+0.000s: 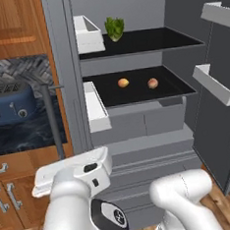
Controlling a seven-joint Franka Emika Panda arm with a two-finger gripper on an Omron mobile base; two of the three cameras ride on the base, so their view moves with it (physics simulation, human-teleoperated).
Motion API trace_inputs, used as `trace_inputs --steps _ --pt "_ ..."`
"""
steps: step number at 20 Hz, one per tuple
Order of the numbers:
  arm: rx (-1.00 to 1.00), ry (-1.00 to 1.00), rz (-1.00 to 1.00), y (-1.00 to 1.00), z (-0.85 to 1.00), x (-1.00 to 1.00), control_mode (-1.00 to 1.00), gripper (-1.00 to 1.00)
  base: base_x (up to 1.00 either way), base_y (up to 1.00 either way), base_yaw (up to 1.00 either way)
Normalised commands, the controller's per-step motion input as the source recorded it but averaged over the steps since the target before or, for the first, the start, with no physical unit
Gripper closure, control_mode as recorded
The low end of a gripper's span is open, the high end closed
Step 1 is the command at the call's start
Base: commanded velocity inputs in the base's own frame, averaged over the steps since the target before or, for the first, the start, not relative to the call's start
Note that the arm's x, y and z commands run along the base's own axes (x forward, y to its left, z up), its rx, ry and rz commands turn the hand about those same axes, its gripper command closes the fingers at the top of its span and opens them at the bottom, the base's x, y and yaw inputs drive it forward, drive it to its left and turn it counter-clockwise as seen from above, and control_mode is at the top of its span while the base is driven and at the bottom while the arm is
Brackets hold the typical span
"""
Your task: Place the peach in the correct fridge rack based on whether it is a fruit or vegetable. Finally, close the fridge door.
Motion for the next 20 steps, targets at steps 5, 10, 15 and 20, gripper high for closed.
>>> trace_inputs --steps 5,10,15,20 --pt "0.0 -0.24 -0.25 0.81 -0.27 0.41 -1.0 -1.0 0.0 0.0 0.0" --pt "0.0 -0.05 -0.32 0.11 -0.36 0.53 -1.0 -1.0 0.0 0.0 0.0" --pt "0.0 -0.01 -0.26 0.31 -0.13 0.45 -1.0 -1.0 0.0 0.0 0.0" --pt "0.0 0.0 -0.14 0.33 0.0 0.47 -1.0 -1.0 0.0 0.0 0.0"
